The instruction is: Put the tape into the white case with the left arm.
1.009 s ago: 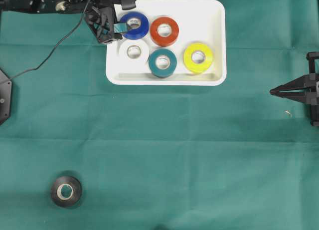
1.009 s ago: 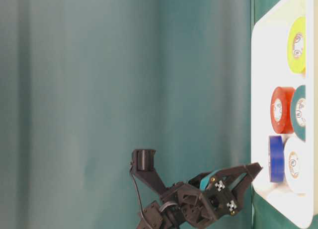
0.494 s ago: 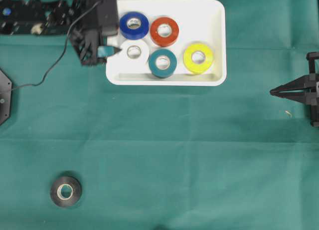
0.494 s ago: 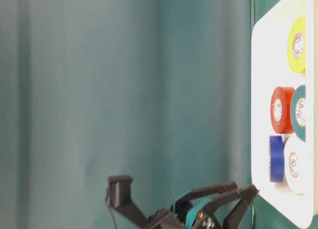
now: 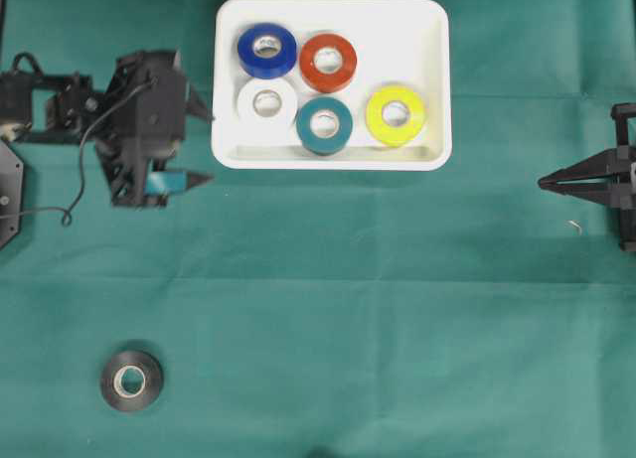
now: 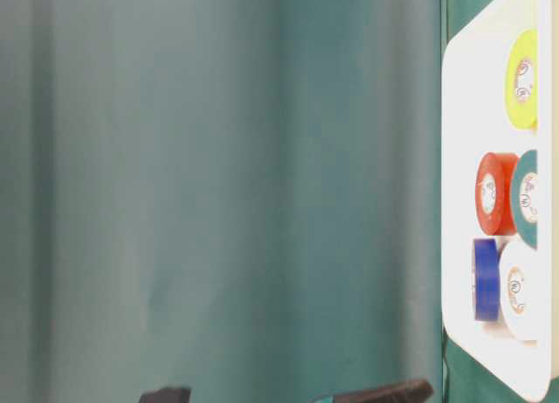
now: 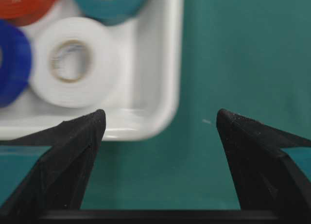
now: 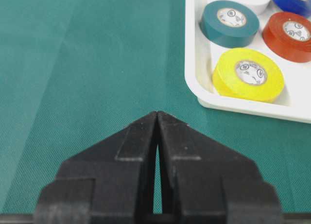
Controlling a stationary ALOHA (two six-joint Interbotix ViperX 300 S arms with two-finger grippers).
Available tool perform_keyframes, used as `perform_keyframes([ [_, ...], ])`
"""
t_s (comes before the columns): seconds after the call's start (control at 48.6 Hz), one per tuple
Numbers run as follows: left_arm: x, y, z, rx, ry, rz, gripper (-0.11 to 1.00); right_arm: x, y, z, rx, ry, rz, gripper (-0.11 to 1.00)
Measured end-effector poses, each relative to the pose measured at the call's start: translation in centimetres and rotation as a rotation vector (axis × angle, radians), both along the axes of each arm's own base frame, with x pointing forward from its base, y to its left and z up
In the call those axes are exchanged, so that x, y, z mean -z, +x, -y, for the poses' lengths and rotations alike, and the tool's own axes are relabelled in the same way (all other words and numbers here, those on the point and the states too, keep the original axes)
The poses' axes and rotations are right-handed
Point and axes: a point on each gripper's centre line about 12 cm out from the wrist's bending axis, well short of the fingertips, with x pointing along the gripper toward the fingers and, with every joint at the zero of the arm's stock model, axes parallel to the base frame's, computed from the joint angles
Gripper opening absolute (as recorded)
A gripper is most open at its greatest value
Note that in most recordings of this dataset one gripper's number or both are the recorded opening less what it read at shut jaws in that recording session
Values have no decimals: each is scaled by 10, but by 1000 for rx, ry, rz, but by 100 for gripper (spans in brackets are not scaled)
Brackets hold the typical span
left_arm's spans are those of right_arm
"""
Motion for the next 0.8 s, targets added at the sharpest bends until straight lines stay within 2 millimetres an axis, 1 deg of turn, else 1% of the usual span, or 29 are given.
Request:
perform_keyframes([
  [0.247,-5,-10,22,44,-29,26,92,0,0,0,0,0,-2,-9],
  [0.412,-3,-19,33,80,-33,27,92,0,0,0,0,0,0,-9],
  [0.577,0,-34,34,86,-33,32,92,0,0,0,0,0,-2,-9],
  [0.803,-5,-57,34,89,-31,84,92,0,0,0,-2,0,0,-9],
])
